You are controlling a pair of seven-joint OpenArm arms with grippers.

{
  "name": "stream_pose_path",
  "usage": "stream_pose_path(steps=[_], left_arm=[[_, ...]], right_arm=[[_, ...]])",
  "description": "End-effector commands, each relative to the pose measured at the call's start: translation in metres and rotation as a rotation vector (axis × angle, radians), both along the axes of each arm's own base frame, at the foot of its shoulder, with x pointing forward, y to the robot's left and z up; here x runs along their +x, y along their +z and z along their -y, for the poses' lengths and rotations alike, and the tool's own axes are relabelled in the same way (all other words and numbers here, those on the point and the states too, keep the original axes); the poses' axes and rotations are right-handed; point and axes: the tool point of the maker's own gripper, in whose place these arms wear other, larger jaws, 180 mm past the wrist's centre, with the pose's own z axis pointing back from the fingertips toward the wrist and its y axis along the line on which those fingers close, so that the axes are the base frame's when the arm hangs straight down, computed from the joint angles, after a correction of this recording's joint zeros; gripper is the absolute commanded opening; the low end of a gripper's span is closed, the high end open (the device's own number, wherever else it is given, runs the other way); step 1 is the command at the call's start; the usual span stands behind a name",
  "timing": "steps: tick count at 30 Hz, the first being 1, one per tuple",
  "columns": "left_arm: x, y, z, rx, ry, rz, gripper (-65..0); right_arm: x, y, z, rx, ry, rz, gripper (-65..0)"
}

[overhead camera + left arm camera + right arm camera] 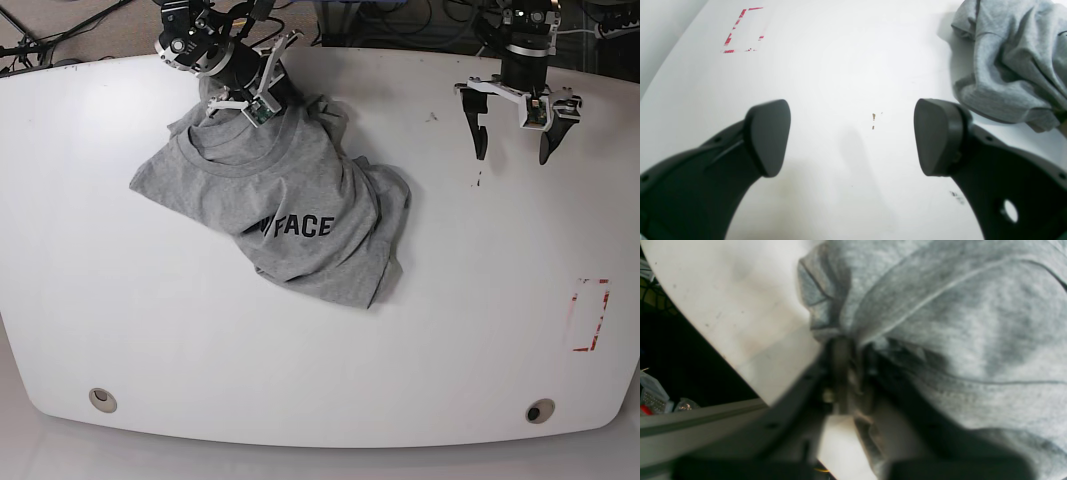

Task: Fold the T-shirt properly
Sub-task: 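Lower the left gripper onto the shirt fabric and pinch it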

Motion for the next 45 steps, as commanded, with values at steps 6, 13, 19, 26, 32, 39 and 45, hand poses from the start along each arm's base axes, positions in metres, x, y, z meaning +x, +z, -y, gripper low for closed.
stream_pose_path(steps=[6, 13, 19, 26, 32, 39, 45], left_arm=[[0.008, 0.014, 0.0, 0.006, -0.004, 0.057, -10.4], [0.023, 0.0, -0.004, 0.005, 0.02, -0.049, -10.1], [0.046, -0.008, 0.024, -0.038, -0.029, -0.122, -10.0], [0.064, -0.012, 0.078, -0.086, -0.156, -0.169, -1.5], [0.074, -0.025, 0.11, -0.104, -0.231, -0.225, -1.5], [0.082, -0.058, 0.127, -0.105, -0.275, -0.305, -1.7], [0.087, -0.079, 0.13, -0.1, -0.282, -0.35, -1.7]], right_arm=[[0.008, 0.019, -0.004, 0.035, -0.002, 0.057, -65.0], [0.006, 0.033, -0.005, 0.036, -0.003, 0.088, -65.0], [0.029, 0.037, 0.028, 0.005, -0.131, 0.128, -65.0], [0.05, 0.046, 0.049, -0.021, -0.192, 0.178, -65.0], [0.052, 0.047, 0.058, -0.034, -0.213, 0.182, -65.0], [0.051, 0.046, 0.066, -0.047, -0.234, 0.18, -65.0], [0.052, 0.046, 0.078, -0.065, -0.262, 0.182, -65.0]])
